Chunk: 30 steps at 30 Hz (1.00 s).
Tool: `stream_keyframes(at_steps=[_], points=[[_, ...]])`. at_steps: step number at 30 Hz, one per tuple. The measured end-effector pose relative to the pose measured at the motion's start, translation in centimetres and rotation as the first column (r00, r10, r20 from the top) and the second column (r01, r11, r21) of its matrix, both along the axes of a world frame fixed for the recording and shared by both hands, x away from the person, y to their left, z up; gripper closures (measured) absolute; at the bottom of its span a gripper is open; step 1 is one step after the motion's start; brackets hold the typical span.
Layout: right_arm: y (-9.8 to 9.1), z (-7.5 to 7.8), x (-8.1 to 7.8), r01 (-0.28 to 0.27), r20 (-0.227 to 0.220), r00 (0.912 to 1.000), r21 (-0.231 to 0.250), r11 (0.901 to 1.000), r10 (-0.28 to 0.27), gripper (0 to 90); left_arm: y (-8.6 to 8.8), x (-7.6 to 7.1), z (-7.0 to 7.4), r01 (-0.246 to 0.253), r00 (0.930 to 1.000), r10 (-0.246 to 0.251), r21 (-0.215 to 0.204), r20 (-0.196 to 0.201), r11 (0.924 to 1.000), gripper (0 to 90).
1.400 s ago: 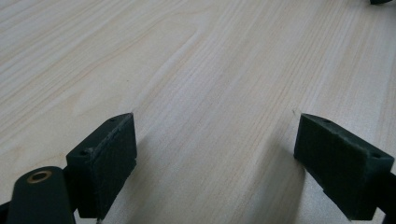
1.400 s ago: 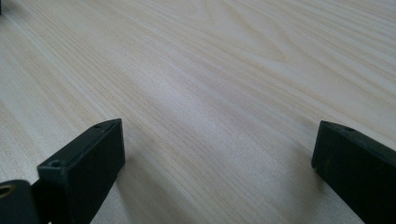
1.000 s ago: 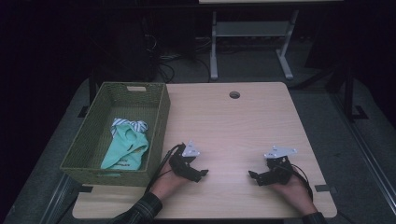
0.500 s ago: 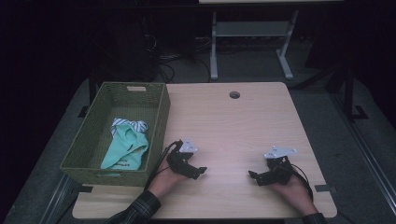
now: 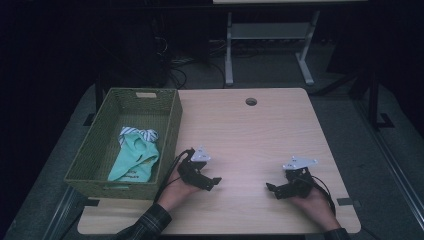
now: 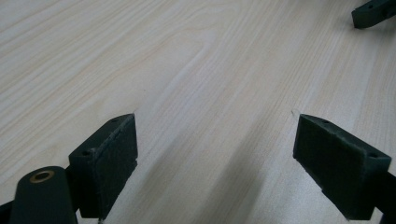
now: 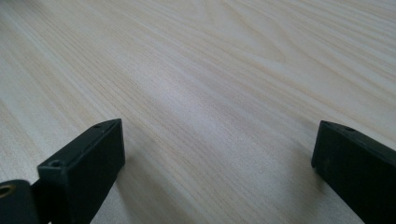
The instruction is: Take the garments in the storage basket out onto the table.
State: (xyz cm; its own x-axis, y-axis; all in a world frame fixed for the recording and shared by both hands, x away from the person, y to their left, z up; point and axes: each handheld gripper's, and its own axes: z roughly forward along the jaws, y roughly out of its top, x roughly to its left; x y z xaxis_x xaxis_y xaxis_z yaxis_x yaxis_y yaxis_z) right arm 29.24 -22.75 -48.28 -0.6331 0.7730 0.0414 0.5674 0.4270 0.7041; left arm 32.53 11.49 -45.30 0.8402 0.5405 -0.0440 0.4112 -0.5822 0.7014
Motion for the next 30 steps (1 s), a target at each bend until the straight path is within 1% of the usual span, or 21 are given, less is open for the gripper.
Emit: stream_keyframes(at_steps=[11,18,25,26,27,30], points=[[0.0,0.0,0.0,-0.001,0.001,1.0000,0.000,1.0000,0.001,2.1,0.0,0.0,0.6,-0.001,1.0000,0.001,-0.003,-0.009,1.0000,13.1],[0.0,0.0,0.0,0.000,0.000,1.0000,0.000,1.0000,0.000,2.1,0.0,0.0,0.9,0.003,0.9999,-0.003,0.012,-0.016,0.9999,13.1],[0.0,0.0,0.0,-0.003,0.004,1.0000,-0.001,1.0000,0.003,2.1,0.1,0.0,1.6,-0.005,0.9999,0.005,0.002,-0.011,1.0000,13.1],[0.0,0.0,0.0,-0.001,0.002,1.0000,0.001,1.0000,0.001,2.1,0.1,0.0,1.6,-0.008,0.9999,0.008,-0.005,-0.014,1.0000,13.1],[-0.1,0.0,0.0,0.010,-0.006,0.9999,0.009,0.9999,-0.010,2.1,0.1,0.0,1.7,-0.005,0.9999,0.005,-0.004,-0.015,1.0000,13.1],[-0.1,0.0,0.0,0.011,-0.007,0.9999,0.011,0.9999,-0.011,2.1,0.1,0.0,1.9,-0.002,0.9999,0.002,-0.005,-0.017,1.0000,13.1]])
